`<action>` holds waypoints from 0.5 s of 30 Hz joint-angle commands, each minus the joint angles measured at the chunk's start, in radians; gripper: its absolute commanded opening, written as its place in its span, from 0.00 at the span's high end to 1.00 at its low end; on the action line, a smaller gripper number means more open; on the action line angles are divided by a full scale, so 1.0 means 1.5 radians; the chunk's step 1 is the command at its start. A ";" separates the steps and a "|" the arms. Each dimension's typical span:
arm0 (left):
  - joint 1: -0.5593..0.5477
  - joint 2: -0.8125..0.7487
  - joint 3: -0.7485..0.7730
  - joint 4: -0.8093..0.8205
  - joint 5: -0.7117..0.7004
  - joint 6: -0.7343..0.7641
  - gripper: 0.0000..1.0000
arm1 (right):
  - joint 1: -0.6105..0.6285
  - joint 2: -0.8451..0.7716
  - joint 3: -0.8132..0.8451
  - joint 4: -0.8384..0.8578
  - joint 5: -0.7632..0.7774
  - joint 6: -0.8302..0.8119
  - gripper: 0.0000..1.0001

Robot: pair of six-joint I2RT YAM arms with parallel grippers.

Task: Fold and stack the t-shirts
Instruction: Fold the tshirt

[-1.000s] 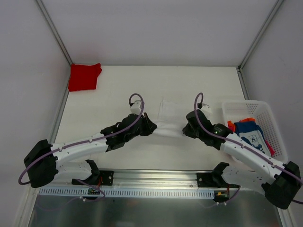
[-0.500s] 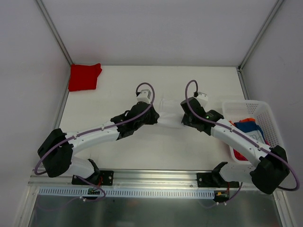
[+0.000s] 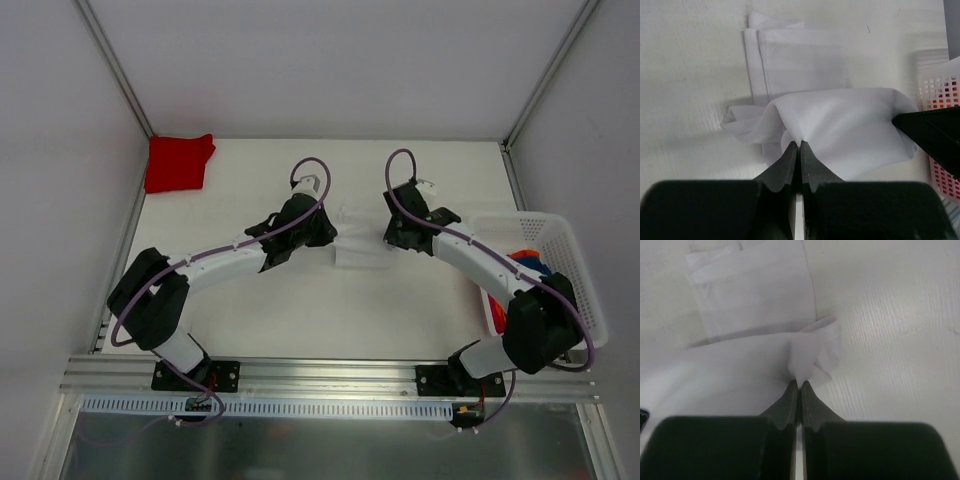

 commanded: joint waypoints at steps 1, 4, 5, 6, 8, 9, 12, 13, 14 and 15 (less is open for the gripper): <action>0.034 0.029 0.047 0.015 0.035 0.021 1.00 | -0.029 0.040 0.048 0.004 -0.005 -0.036 0.99; 0.052 0.066 0.078 0.021 0.058 0.026 1.00 | -0.055 0.091 0.085 0.013 -0.026 -0.048 0.99; 0.056 0.084 0.085 0.022 0.063 0.027 1.00 | -0.060 0.103 0.101 0.017 -0.031 -0.054 1.00; 0.059 0.094 0.090 0.027 0.068 0.029 1.00 | -0.066 0.129 0.110 0.019 -0.040 -0.056 1.00; 0.070 0.124 0.106 0.036 0.082 0.032 1.00 | -0.078 0.156 0.137 0.027 -0.048 -0.063 1.00; 0.073 0.135 0.110 0.040 0.088 0.032 1.00 | -0.082 0.169 0.146 0.029 -0.057 -0.064 0.99; 0.085 0.173 0.124 0.063 0.113 0.035 1.00 | -0.096 0.224 0.185 0.037 -0.067 -0.076 0.99; 0.092 0.194 0.130 0.074 0.125 0.037 1.00 | -0.102 0.252 0.194 0.038 -0.069 -0.079 0.99; 0.095 0.205 0.134 0.079 0.129 0.037 1.00 | -0.106 0.264 0.203 0.040 -0.070 -0.081 0.99; 0.099 0.215 0.145 0.080 0.135 0.037 1.00 | -0.110 0.277 0.217 0.045 -0.077 -0.084 1.00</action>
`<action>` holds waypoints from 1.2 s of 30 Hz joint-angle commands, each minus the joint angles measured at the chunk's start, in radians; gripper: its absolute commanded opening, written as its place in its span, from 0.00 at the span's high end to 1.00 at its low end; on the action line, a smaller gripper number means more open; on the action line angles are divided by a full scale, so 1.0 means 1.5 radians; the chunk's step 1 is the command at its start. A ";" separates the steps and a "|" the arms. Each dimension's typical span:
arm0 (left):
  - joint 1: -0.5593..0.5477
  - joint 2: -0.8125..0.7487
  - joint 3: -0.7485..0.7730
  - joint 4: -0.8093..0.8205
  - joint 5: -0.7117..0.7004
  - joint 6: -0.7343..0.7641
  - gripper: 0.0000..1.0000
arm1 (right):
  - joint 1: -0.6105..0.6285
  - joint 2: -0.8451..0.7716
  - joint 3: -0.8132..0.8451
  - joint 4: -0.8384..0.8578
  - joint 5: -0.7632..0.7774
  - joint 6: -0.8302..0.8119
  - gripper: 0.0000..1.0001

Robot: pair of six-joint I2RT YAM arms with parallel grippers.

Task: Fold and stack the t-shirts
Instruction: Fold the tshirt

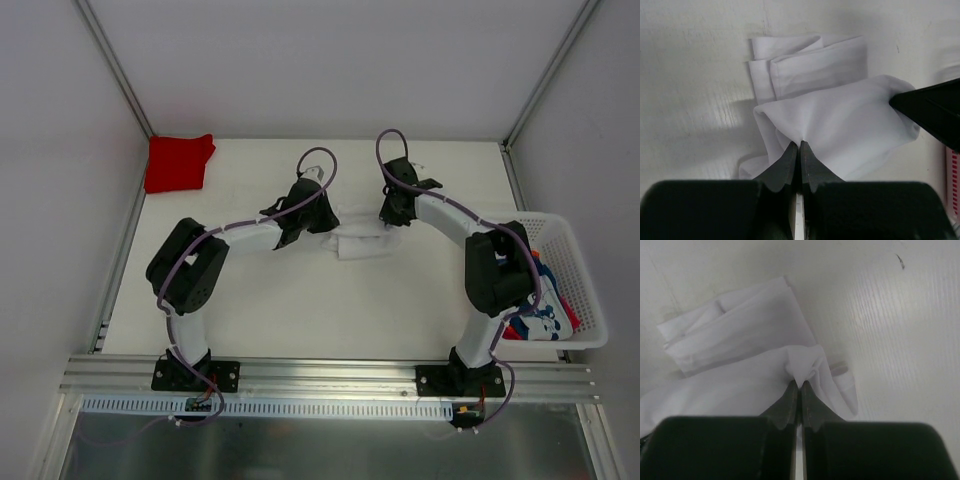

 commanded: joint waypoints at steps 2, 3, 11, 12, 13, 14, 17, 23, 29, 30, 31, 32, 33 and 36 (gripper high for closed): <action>0.026 0.056 0.046 0.039 0.058 0.020 1.00 | -0.024 0.062 0.057 0.017 -0.025 -0.028 0.99; 0.030 0.066 0.054 0.039 0.064 0.019 1.00 | -0.031 0.071 0.065 0.026 -0.029 -0.032 1.00; 0.050 0.121 0.065 0.068 0.097 0.012 1.00 | -0.052 0.132 0.096 0.042 -0.039 -0.036 0.01; 0.052 0.123 0.065 0.073 0.103 0.008 1.00 | -0.052 0.134 0.099 0.040 -0.038 -0.036 0.00; 0.052 0.126 0.065 0.076 0.105 0.007 1.00 | -0.052 0.134 0.101 0.041 -0.037 -0.036 0.00; 0.051 0.128 0.066 0.082 0.110 0.003 1.00 | -0.053 0.132 0.103 0.040 -0.037 -0.037 0.01; 0.052 0.128 0.066 0.086 0.126 -0.002 1.00 | -0.052 0.124 0.107 0.035 -0.030 -0.038 0.01; 0.051 0.063 0.049 0.088 0.120 0.027 1.00 | -0.052 0.058 0.161 -0.031 0.027 -0.078 0.01; 0.051 -0.133 0.064 0.035 0.048 0.140 0.67 | -0.051 -0.046 0.266 -0.123 0.062 -0.132 0.01; 0.051 -0.153 0.072 0.002 0.043 0.152 0.39 | -0.051 -0.068 0.275 -0.135 0.063 -0.136 0.01; 0.051 -0.170 0.078 -0.014 0.036 0.172 0.11 | -0.050 -0.082 0.280 -0.154 0.062 -0.136 0.01; 0.051 -0.211 0.078 -0.025 0.031 0.178 0.01 | -0.048 -0.096 0.278 -0.159 0.062 -0.136 0.00; 0.051 -0.235 0.069 -0.031 0.030 0.182 0.01 | -0.047 -0.112 0.256 -0.161 0.061 -0.133 0.01; 0.051 -0.321 0.009 -0.034 0.020 0.181 0.01 | -0.035 -0.179 0.173 -0.140 0.051 -0.120 0.03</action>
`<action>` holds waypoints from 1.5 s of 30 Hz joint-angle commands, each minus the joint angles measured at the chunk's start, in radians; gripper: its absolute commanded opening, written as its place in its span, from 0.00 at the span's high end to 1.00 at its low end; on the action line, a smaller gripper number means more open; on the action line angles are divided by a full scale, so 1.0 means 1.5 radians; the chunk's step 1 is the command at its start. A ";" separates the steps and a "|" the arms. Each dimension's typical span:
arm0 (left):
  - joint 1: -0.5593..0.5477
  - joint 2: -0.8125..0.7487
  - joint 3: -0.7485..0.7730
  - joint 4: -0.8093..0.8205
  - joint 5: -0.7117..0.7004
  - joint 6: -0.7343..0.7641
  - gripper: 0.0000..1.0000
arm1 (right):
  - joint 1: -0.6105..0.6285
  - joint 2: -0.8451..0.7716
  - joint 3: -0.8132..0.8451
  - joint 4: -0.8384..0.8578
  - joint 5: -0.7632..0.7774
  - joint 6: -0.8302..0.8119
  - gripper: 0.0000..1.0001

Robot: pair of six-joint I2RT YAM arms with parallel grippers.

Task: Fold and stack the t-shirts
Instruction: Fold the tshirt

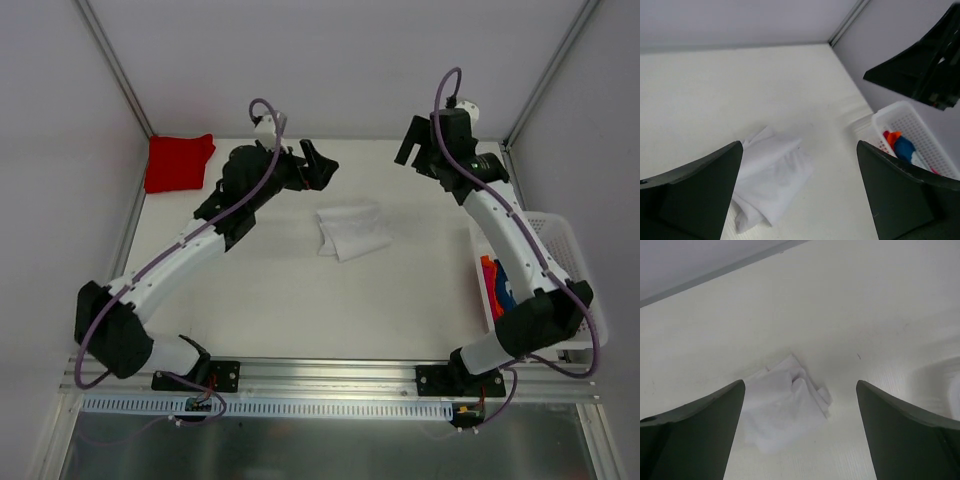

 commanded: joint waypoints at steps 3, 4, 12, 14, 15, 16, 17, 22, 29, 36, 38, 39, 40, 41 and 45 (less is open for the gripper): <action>0.005 -0.139 -0.098 -0.031 -0.033 0.027 0.01 | 0.030 -0.095 -0.132 -0.022 -0.004 0.026 0.11; 0.005 -0.154 -0.125 -0.032 -0.032 0.019 0.01 | 0.035 -0.103 -0.143 -0.015 -0.007 0.030 0.17; 0.004 -0.281 -0.208 -0.056 -0.015 -0.008 0.01 | 0.130 -0.109 -0.199 0.017 -0.009 0.071 1.00; 0.001 -0.294 -0.233 -0.056 -0.004 -0.023 0.01 | 0.146 -0.096 -0.204 0.041 -0.025 0.078 1.00; -0.002 -0.297 -0.241 -0.058 0.002 -0.028 0.01 | 0.151 -0.077 -0.206 0.054 -0.040 0.079 0.99; -0.010 -0.300 -0.258 -0.058 0.003 -0.035 0.01 | 0.158 -0.065 -0.203 0.070 -0.046 0.079 0.99; -0.015 -0.311 -0.267 -0.059 0.001 -0.038 0.01 | 0.160 -0.050 -0.188 0.072 -0.050 0.081 0.99; -0.033 -0.365 -0.319 -0.072 -0.024 -0.040 0.01 | 0.171 0.031 -0.137 0.070 -0.056 0.081 1.00; -0.034 -0.428 -0.326 -0.110 -0.031 -0.036 0.01 | 0.152 0.138 -0.065 0.068 -0.062 0.077 0.99; -0.035 -0.454 -0.335 -0.131 -0.045 -0.028 0.01 | 0.120 0.200 -0.035 0.070 -0.087 0.087 0.99; -0.034 -0.457 -0.335 -0.132 -0.045 -0.023 0.01 | 0.116 0.205 -0.038 0.069 -0.089 0.091 1.00; -0.034 -0.456 -0.336 -0.133 -0.062 -0.020 0.01 | 0.113 0.205 -0.041 0.069 -0.089 0.093 0.99; -0.035 -0.453 -0.336 -0.133 -0.064 -0.019 0.01 | 0.113 0.205 -0.051 0.070 -0.089 0.097 1.00; -0.034 -0.451 -0.334 -0.132 -0.066 -0.017 0.01 | 0.113 0.202 -0.056 0.079 -0.089 0.098 0.99; -0.034 -0.425 -0.326 -0.132 -0.064 -0.019 0.01 | 0.104 0.217 -0.056 0.086 -0.087 0.090 1.00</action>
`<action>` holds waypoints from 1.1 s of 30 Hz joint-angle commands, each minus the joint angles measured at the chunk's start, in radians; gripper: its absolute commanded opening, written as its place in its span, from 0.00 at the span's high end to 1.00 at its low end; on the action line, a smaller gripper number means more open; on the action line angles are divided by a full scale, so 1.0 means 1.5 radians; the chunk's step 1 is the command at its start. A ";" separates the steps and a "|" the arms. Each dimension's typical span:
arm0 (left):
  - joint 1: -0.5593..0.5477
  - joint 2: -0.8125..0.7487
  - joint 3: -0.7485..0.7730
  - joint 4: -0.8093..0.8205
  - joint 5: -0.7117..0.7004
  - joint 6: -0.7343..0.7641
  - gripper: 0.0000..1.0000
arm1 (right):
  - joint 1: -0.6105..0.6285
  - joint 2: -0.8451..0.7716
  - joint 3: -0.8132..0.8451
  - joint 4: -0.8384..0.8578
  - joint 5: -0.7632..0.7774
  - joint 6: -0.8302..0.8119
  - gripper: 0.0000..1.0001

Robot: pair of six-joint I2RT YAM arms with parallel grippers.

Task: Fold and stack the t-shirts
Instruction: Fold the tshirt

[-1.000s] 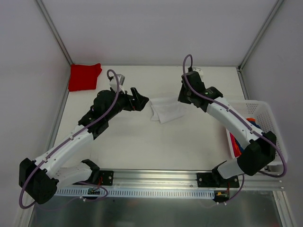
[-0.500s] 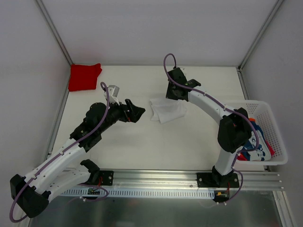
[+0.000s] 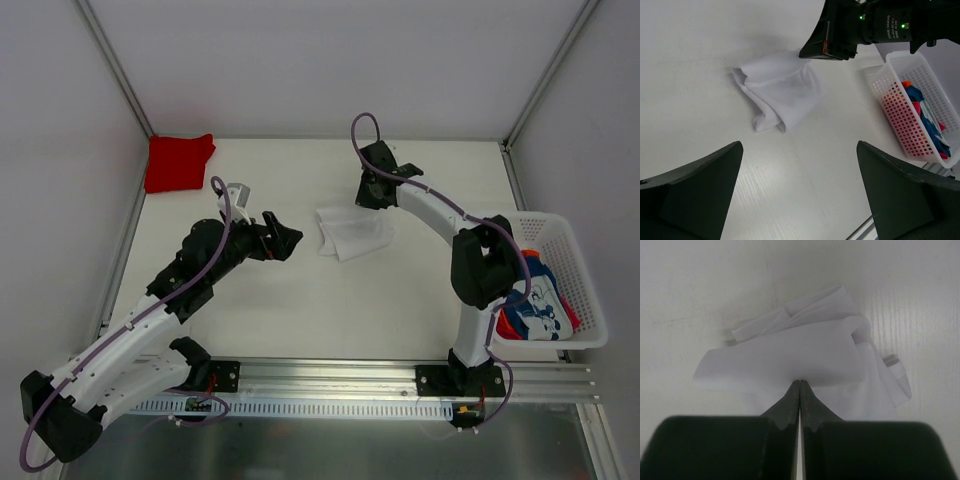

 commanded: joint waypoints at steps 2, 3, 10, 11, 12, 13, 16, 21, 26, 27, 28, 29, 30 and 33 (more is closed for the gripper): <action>-0.002 0.026 0.009 0.008 -0.013 0.009 0.01 | -0.012 0.017 0.020 0.019 -0.011 0.002 1.00; -0.002 0.032 0.008 0.009 -0.014 0.009 0.01 | -0.019 0.028 0.026 0.018 -0.019 -0.002 0.99; -0.002 0.046 0.006 0.019 -0.022 0.013 0.01 | -0.018 -0.016 0.018 0.012 -0.028 0.002 0.99; -0.002 0.048 0.005 0.023 -0.019 0.011 0.01 | -0.017 -0.026 0.007 0.021 -0.027 0.003 1.00; -0.002 0.052 0.004 0.025 -0.017 0.009 0.01 | -0.016 -0.034 -0.013 0.028 -0.026 0.004 0.99; -0.003 0.053 0.003 0.027 -0.014 0.008 0.01 | -0.015 -0.037 -0.019 0.034 -0.023 0.003 0.99; -0.005 0.055 -0.006 0.033 -0.010 0.003 0.01 | -0.023 -0.018 -0.006 0.033 -0.020 -0.008 1.00; -0.010 0.053 -0.020 0.038 -0.017 0.000 0.01 | -0.037 0.055 0.042 0.030 -0.028 -0.018 1.00; -0.011 0.055 -0.022 0.039 -0.020 0.004 0.01 | -0.047 0.109 0.093 0.031 -0.044 -0.012 1.00; -0.011 0.056 -0.021 0.040 -0.020 0.005 0.01 | -0.047 0.124 0.100 0.031 -0.048 -0.012 1.00; -0.011 0.057 -0.019 0.039 -0.019 0.006 0.01 | -0.048 0.131 0.106 0.031 -0.050 -0.012 0.99; -0.011 0.060 -0.017 0.039 -0.020 0.007 0.01 | -0.050 0.138 0.117 0.033 -0.050 -0.012 0.99; -0.012 0.061 -0.014 0.038 -0.020 0.008 0.01 | -0.051 0.153 0.124 0.034 -0.052 -0.012 0.99; -0.012 0.069 -0.011 0.039 -0.020 0.010 0.01 | -0.062 0.180 0.156 0.032 -0.066 -0.012 0.99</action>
